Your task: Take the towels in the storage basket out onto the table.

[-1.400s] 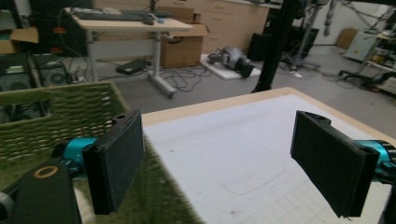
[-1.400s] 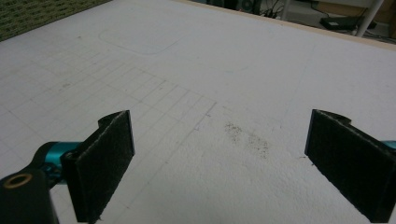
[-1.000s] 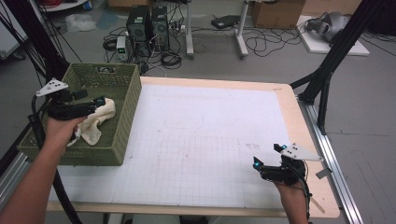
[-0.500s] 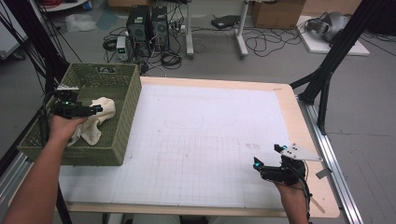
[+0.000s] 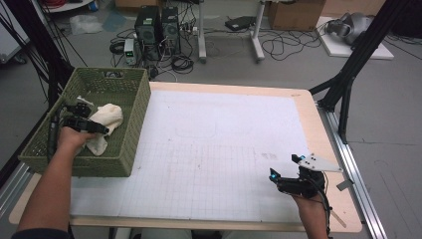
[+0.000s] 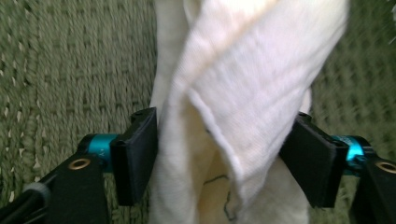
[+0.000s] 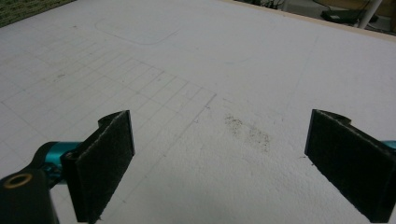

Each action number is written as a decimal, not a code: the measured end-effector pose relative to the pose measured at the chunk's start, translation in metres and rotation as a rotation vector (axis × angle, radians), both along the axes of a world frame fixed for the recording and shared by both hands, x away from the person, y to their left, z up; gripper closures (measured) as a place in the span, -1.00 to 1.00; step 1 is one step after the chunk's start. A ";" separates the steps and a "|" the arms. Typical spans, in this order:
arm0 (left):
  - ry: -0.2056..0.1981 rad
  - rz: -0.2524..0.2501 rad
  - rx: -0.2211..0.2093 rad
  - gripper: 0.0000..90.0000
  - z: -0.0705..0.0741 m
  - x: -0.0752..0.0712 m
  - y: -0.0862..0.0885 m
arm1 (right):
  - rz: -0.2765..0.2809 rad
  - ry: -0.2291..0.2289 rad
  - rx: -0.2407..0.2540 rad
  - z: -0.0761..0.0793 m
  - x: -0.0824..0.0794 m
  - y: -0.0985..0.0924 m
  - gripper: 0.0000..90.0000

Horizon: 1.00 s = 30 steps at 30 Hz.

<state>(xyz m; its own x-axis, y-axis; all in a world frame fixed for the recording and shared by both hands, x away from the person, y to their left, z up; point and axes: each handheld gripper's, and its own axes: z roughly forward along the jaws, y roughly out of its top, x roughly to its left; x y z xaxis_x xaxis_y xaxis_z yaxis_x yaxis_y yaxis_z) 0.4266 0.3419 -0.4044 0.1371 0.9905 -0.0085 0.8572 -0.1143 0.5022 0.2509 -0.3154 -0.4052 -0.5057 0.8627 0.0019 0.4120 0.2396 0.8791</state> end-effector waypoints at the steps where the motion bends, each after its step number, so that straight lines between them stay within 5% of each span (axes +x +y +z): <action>1: 0.010 -0.012 0.000 -0.17 -0.001 0.001 -0.001 | 0.001 0.002 0.001 0.000 0.000 0.000 -0.84; 5: 0.035 -0.026 0.001 0.16 -0.001 0.000 -0.001 | -0.004 -0.001 -0.001 0.000 -0.001 -0.001 -0.84; 6: 0.036 -0.034 0.007 0.49 0.000 -0.001 -0.001 | -0.006 0.000 -0.001 0.000 0.000 -0.002 -0.84; 7: 0.025 -0.033 0.004 0.58 0.002 -0.001 -0.001 | -0.006 -0.002 0.001 0.000 0.000 -0.002 -0.84; 11: -0.035 -0.039 -0.037 0.66 0.009 -0.004 0.000 | -0.008 -0.001 0.005 0.001 -0.001 -0.003 -0.84; 13: -0.079 -0.024 -0.064 0.66 0.014 -0.006 0.003 | -0.011 -0.002 0.009 0.001 -0.001 -0.004 -0.84; 14: -0.141 0.002 -0.117 0.66 0.019 -0.011 0.008 | -0.012 0.001 0.010 0.001 -0.002 -0.004 -0.84; 16: -0.166 0.011 -0.138 0.66 0.022 -0.013 0.011 | -0.015 -0.003 0.014 0.002 -0.002 -0.004 -0.84; 22: -0.376 0.018 -0.252 0.67 0.049 -0.031 0.022 | -0.021 -0.004 0.023 0.003 -0.003 -0.006 -0.84; 27: -0.518 -0.016 -0.301 0.67 0.075 -0.047 0.020 | -0.013 -0.012 0.023 0.004 -0.003 -0.002 -0.84; 30: -0.554 -0.044 -0.314 0.67 0.084 -0.051 0.017 | -0.011 -0.011 0.024 0.004 -0.002 -0.001 -0.84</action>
<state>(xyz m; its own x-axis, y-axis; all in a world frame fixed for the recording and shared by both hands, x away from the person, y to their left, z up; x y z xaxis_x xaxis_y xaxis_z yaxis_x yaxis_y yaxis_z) 0.3759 0.3592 -0.3199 0.2447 0.9457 -0.2142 0.4584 0.0818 0.8850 0.2487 -0.3168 -0.4007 -0.4965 0.8678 0.0177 0.4050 0.2137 0.8890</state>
